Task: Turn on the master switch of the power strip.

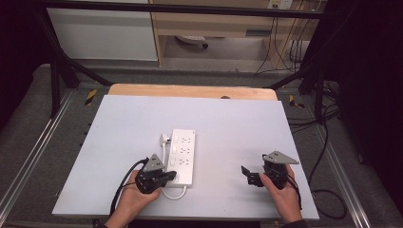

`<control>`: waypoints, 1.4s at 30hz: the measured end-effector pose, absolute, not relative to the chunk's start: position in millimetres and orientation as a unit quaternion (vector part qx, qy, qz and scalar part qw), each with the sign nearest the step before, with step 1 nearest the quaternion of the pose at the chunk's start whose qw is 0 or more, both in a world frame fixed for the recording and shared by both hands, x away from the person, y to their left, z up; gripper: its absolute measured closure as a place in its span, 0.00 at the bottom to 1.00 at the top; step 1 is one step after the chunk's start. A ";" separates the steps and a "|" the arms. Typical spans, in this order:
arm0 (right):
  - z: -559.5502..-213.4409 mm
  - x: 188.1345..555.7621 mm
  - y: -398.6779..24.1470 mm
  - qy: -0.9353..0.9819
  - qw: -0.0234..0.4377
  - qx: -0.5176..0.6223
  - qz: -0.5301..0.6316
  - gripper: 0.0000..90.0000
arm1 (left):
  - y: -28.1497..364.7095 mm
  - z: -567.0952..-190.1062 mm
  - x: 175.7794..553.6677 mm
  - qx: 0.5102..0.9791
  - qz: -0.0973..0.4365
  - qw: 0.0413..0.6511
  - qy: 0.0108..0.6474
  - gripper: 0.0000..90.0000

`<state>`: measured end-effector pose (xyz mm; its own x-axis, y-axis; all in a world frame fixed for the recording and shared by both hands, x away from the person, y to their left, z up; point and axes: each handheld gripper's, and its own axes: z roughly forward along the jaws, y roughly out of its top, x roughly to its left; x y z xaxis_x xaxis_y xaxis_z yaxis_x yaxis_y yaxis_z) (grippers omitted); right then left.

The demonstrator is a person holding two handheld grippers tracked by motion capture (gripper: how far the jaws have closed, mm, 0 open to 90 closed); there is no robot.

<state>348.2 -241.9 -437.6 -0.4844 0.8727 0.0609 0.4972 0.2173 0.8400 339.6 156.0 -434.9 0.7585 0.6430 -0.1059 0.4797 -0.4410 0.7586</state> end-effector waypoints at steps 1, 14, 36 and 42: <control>-437.7 348.4 -242.0 0.749 0.220 0.457 0.426 0.04 | 155.9 -434.9 339.5 0.843 0.100 0.411 0.333 1.00; -438.6 348.2 -242.2 0.747 0.219 0.461 0.426 0.04 | 154.9 -435.0 338.6 0.845 0.104 0.407 0.332 1.00; -439.0 348.7 -243.1 0.747 0.220 0.463 0.424 0.04 | 153.2 -434.2 337.2 0.845 0.112 0.403 0.333 1.00; -438.1 348.3 -243.7 0.745 0.221 0.464 0.426 0.04 | 156.1 -433.6 337.6 0.839 0.116 0.412 0.336 1.00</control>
<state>348.3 -243.7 -438.1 -0.4721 0.8791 0.0653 0.5016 0.2070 0.8399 337.6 156.1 -433.6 0.7478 0.6589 -0.0816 0.4679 -0.4358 0.7689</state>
